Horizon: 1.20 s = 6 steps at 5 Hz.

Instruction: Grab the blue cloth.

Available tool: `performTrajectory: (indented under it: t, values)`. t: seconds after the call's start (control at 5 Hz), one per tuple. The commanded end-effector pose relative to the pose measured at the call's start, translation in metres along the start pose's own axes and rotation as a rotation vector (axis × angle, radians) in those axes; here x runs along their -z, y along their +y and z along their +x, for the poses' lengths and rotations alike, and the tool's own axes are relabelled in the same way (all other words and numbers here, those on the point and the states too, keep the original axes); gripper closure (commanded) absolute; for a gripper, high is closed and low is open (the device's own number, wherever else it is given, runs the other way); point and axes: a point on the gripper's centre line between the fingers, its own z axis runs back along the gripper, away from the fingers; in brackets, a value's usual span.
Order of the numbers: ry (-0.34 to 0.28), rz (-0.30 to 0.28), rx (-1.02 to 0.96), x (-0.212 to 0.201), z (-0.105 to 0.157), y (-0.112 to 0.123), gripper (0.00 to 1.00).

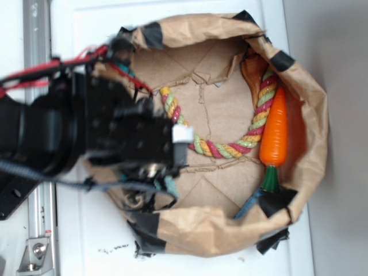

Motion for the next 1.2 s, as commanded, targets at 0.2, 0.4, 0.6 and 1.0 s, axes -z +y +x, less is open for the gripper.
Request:
performTrajectory:
  t: [0.2,0.4,0.6,1.0]
  values:
    - [-0.249,-0.075,0.119,-0.043,0.021,-0.002,1.00]
    - [-0.473,-0.080,0.235,-0.099,0.032,-0.002,1.00]
    - [-0.566,-0.123,0.303,-0.153,0.039,0.000,1.00]
    - [-0.475,-0.069,0.262,-0.157,0.041,-0.006,1.00]
